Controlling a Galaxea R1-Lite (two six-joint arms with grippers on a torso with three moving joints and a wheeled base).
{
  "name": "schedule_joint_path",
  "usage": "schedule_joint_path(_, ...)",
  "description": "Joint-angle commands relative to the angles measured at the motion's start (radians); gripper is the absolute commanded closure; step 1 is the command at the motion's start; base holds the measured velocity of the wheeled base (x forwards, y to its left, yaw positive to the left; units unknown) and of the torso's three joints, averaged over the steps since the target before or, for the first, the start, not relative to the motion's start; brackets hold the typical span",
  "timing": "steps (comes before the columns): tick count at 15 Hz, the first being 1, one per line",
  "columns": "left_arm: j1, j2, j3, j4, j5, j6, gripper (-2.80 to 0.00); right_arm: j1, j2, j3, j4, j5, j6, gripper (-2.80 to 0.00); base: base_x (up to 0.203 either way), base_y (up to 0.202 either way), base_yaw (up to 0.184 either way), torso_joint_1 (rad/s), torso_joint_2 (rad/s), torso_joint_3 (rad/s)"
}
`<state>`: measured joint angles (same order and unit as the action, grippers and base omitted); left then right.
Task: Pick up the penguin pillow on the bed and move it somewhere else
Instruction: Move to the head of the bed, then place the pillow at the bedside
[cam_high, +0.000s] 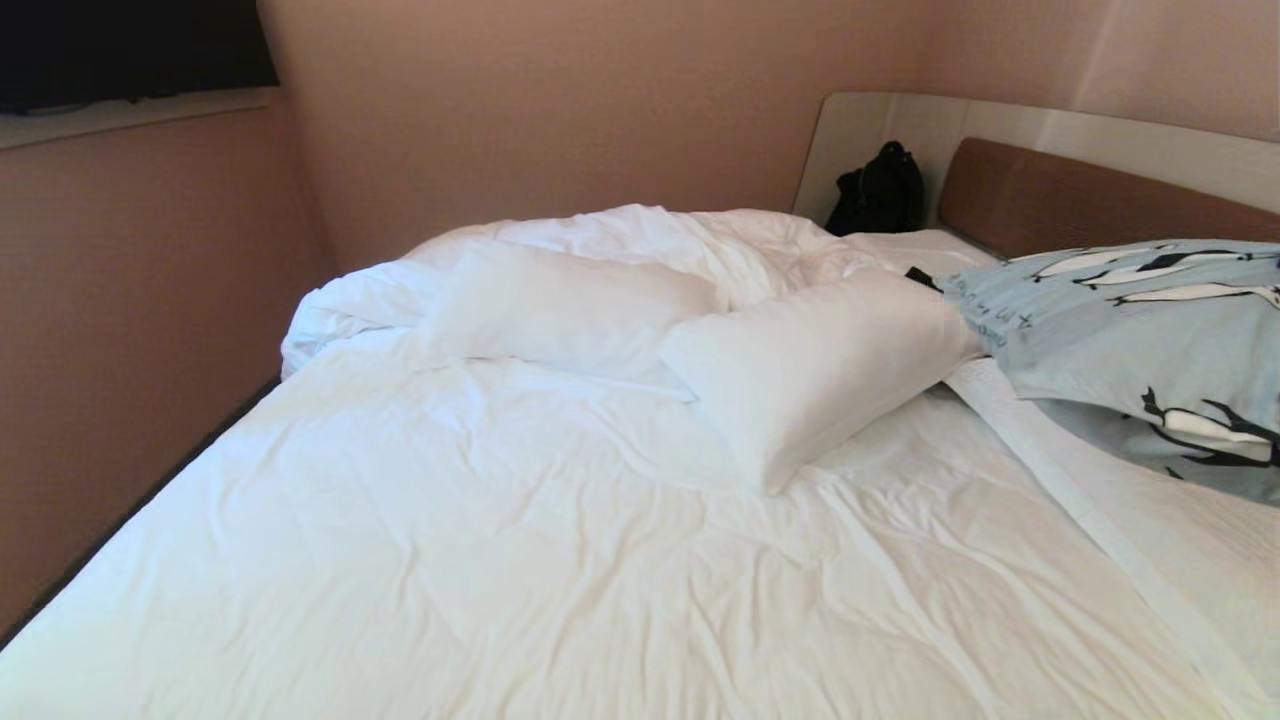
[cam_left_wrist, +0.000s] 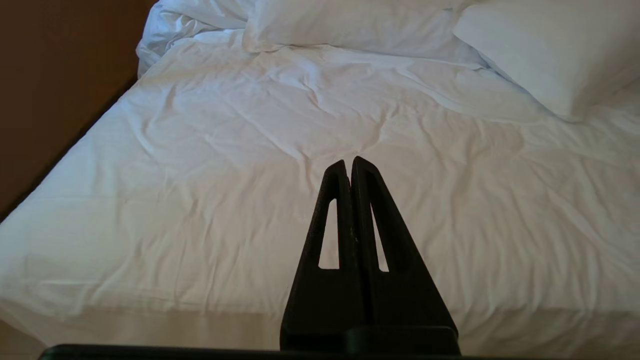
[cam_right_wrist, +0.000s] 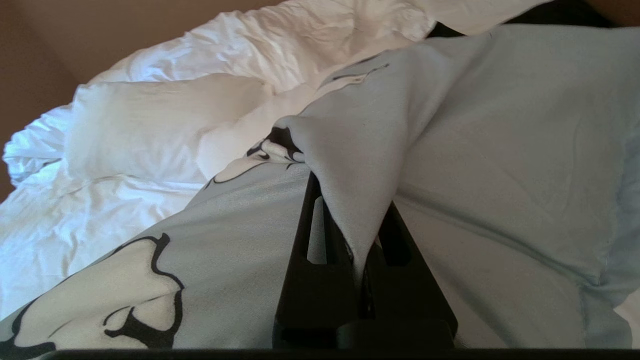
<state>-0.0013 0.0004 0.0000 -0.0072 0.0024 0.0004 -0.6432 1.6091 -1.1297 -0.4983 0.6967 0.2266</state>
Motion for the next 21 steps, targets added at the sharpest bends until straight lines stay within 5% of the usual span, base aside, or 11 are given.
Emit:
schedule_joint_path(1,0.0,0.0,0.0,0.0,0.001,0.0,0.0,-0.024,0.045,-0.015,-0.002,0.056,0.002,0.0,0.0,-0.191,0.003,0.0,0.0,0.0)
schedule_joint_path(16,0.0,0.0,0.0,0.0,0.001,0.0,0.0,-0.055,0.135,-0.062,0.0,0.093,0.005,0.0,0.0,-0.193,0.001,0.002,0.0,0.002)
schedule_joint_path(21,0.0,0.0,0.0,0.0,0.001,0.001,0.0,-0.053,0.18,-0.078,0.007,0.138,0.005,0.0,0.0,-0.021,-0.001,0.001,0.0,0.0)
